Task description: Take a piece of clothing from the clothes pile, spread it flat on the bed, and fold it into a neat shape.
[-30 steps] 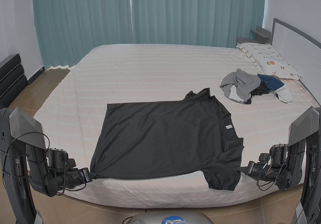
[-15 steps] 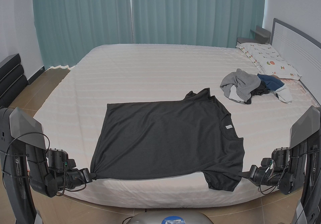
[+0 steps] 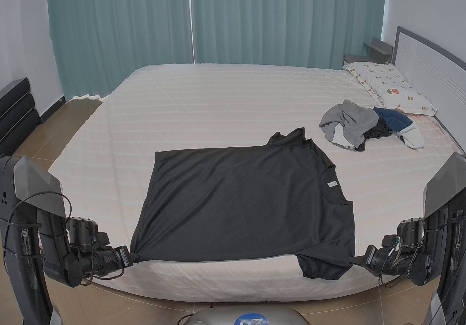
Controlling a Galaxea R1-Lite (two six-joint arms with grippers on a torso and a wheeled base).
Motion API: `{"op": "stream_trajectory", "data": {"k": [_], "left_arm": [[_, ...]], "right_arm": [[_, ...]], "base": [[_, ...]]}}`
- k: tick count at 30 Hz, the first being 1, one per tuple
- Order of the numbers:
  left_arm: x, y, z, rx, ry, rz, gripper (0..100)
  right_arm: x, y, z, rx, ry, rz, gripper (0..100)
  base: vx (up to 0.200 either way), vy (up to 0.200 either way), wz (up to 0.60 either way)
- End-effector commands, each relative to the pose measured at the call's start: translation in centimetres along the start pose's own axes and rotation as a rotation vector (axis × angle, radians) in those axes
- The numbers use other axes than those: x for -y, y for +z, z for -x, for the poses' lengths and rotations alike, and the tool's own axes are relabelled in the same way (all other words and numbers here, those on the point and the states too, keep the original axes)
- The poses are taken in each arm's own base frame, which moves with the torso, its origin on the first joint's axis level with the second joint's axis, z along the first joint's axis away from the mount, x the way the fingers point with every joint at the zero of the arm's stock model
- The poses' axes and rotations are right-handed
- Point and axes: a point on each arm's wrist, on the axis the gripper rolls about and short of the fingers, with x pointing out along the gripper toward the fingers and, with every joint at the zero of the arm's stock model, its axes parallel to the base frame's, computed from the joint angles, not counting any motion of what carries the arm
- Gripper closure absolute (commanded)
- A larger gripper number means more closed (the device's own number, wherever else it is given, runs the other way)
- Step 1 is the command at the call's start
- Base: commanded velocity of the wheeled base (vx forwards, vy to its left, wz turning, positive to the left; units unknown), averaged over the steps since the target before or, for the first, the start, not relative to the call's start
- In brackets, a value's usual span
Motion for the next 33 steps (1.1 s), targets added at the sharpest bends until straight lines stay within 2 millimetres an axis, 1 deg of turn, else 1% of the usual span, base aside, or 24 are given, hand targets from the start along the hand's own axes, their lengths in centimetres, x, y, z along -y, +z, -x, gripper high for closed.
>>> {"op": "stream_trajectory", "data": {"k": [1, 6, 11, 18, 28, 33], "left_arm": [[-0.1, 0.2, -0.1, 0.008, 0.004, 0.007, 100], [-0.1, 0.0, 0.1, 0.019, 0.001, 0.000, 100], [-0.2, -0.1, 0.0, 0.019, 0.002, 0.000, 100], [-0.2, -0.5, 0.3, 0.023, 0.002, -0.009, 100], [-0.7, -0.8, -0.2, 0.069, 0.019, -0.029, 100], [-0.7, -0.8, 0.1, 0.090, 0.027, -0.060, 100]], "right_arm": [[-0.4, -0.7, 1.2, -0.021, 0.005, 0.004, 100], [-0.1, -0.7, 1.2, -0.015, -0.009, 0.035, 100], [-0.2, -0.1, 1.7, 0.028, -0.022, 0.046, 100], [0.3, -1.3, 1.6, -0.076, -0.079, 0.071, 100], [-0.7, -2.2, 1.3, -0.097, -0.116, 0.144, 100], [-0.5, -2.0, 1.4, -0.092, -0.122, 0.181, 100]], "base": [[0.000, 0.000, 0.00], [0.000, 0.000, 0.00], [0.000, 0.000, 0.00], [0.000, 0.000, 0.00], [0.000, 0.000, 0.00], [0.000, 0.000, 0.00]]}}
